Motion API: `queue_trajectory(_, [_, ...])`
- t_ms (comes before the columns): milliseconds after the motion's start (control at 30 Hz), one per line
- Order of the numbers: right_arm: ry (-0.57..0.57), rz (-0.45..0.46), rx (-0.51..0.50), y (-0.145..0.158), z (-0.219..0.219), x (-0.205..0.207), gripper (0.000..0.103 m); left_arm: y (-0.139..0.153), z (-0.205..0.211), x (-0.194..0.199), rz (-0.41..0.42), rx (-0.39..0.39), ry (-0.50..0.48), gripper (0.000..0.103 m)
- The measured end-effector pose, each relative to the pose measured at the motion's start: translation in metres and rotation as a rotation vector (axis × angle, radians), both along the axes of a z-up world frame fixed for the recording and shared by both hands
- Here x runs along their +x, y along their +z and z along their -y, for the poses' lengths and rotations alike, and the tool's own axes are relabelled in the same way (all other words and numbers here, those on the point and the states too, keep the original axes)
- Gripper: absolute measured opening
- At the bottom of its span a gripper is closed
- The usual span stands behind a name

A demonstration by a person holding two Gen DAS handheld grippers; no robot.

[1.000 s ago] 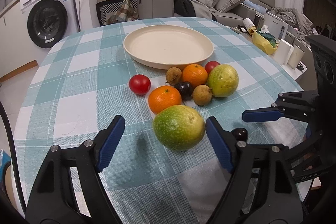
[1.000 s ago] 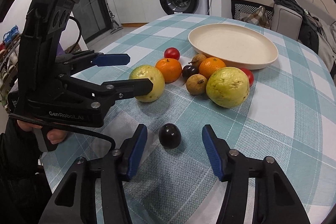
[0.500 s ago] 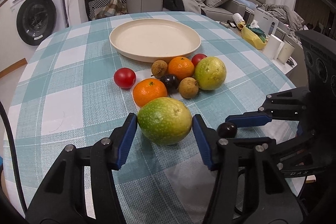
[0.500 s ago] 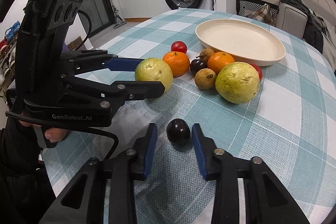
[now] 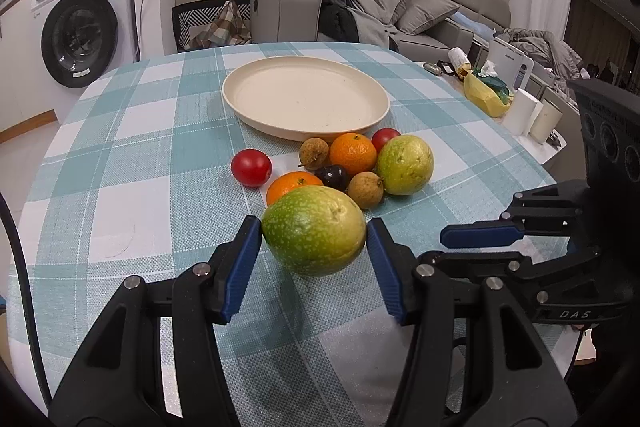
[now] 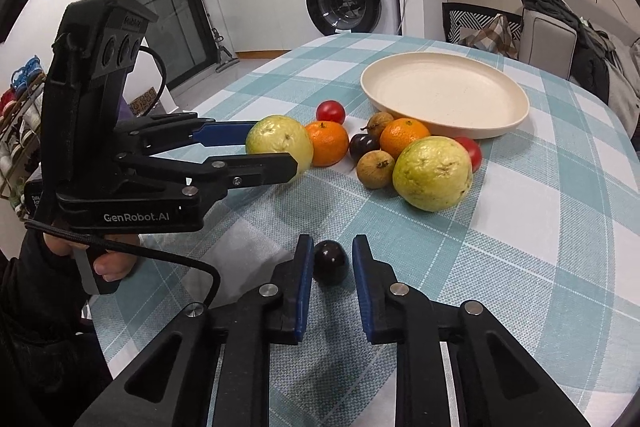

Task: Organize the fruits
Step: 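Lift the green passion fruit with the left tool while the right tool lifts the plum, then carry both fruits over the cream plate and open both tools to drop them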

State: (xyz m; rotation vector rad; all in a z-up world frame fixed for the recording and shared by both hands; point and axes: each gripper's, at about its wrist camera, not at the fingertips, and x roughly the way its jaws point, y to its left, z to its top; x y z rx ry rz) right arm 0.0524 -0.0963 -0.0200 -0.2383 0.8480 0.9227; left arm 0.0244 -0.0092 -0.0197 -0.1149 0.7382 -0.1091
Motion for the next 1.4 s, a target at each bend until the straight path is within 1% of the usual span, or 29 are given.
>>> queue_trajectory(100, [0.022,-0.017,0.005,-0.001,-0.002,-0.001,0.022,-0.001,0.000,-0.001,-0.006,0.005,0.003,0.052])
queue_trajectory(267, [0.024,-0.027,-0.021,-0.008,-0.007,-0.002,0.030,-0.001,0.004,-0.002,-0.001,0.013,-0.007,0.052])
queue_trajectory(467, [0.014,-0.014,-0.066,-0.014,-0.012,-0.002,0.030,-0.001,0.004,-0.002,0.001,0.011,-0.005,0.052])
queue_trajectory(567, [0.015,-0.016,-0.056,-0.014,-0.011,-0.003,0.024,-0.001,0.004,-0.002,0.006,0.013,-0.001,0.052])
queue_trajectory(633, [0.019,-0.016,-0.051,-0.014,-0.010,-0.004,0.024,-0.001,0.003,-0.001,0.009,0.011,0.002,0.052])
queue_trajectory(833, [0.001,0.011,0.002,0.000,0.000,-0.004,0.023,0.002,0.001,-0.001,0.028,0.006,0.012,0.052])
queue_trajectory(967, [-0.042,0.046,0.049,0.013,0.010,0.000,0.023,0.007,0.001,0.001,0.048,0.001,0.018,0.052])
queue_trajectory(1067, [-0.071,0.063,0.092,0.020,0.018,0.006,0.023,0.010,0.004,0.005,0.058,0.017,0.024,0.052])
queue_trajectory(1267, [-0.157,0.090,0.163,0.034,0.032,0.029,0.023,0.013,0.002,0.018,0.075,0.021,0.042,0.052])
queue_trajectory(1400, [-0.191,0.109,0.181,0.042,0.036,0.042,0.023,0.016,0.001,0.030,0.088,0.020,0.051,0.052])
